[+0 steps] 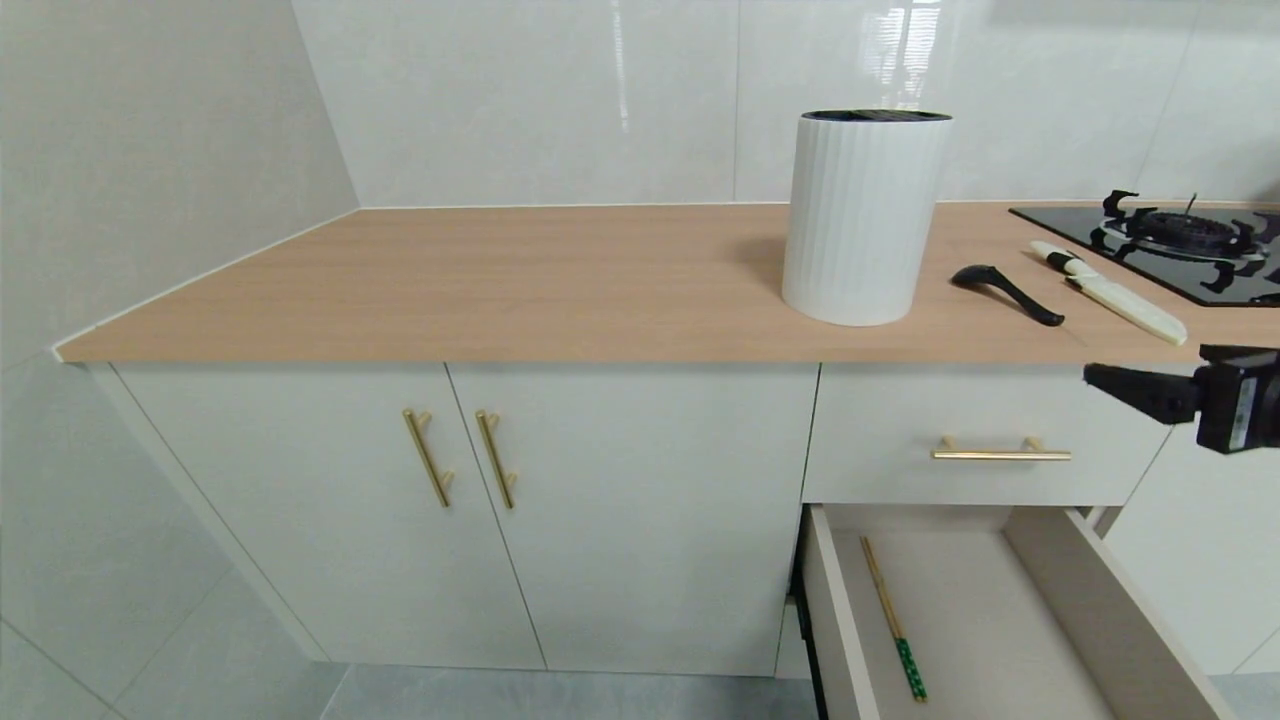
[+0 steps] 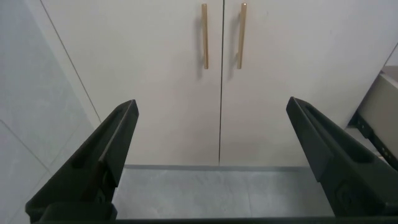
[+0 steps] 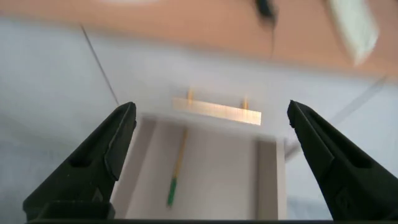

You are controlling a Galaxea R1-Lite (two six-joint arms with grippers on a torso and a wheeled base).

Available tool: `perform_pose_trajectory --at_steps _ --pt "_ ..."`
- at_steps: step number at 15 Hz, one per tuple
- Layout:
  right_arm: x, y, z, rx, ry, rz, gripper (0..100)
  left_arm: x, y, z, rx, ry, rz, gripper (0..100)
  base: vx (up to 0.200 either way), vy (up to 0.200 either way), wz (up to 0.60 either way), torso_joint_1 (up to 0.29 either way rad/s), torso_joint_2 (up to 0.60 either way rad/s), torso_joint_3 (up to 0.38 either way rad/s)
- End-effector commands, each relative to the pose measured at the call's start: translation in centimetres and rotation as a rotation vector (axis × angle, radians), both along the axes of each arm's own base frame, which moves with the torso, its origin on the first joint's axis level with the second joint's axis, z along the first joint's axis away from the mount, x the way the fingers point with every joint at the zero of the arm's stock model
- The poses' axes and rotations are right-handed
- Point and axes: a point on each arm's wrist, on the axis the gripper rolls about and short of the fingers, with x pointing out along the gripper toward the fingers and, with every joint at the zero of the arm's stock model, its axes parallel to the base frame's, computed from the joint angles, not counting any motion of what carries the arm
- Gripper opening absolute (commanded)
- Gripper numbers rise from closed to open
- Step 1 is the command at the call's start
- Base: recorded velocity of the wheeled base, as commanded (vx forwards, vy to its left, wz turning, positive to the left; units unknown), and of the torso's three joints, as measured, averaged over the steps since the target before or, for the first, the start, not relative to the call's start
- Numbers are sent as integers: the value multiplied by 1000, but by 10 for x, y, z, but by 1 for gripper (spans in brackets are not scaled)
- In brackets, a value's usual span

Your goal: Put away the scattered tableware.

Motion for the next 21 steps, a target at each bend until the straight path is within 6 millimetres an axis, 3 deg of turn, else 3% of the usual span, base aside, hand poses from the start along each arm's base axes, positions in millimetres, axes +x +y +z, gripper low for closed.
perform_pose_trajectory --at_steps 1,4,7,10,13,14,21 --pt "58 -8 11 8 29 -5 100 0 0 0 0 -1 0 100 0 0 0 0 0 0" --pt "94 -22 15 31 39 26 100 0 0 0 0 -1 0 100 0 0 0 0 0 0" --pt "139 -33 5 40 92 9 100 0 0 0 0 -1 0 100 0 0 0 0 0 0" --pt "162 -46 -9 46 136 -19 100 0 0 0 0 -1 0 100 0 0 0 0 0 0" --pt "172 -47 -17 54 155 -12 100 0 0 0 0 -1 0 100 0 0 0 0 0 0" --pt "183 -48 -25 60 169 -6 100 0 0 0 0 -1 0 100 0 0 0 0 0 0" --pt "197 -54 -32 92 176 -25 100 0 0 0 0 -1 0 100 0 0 0 0 0 0"
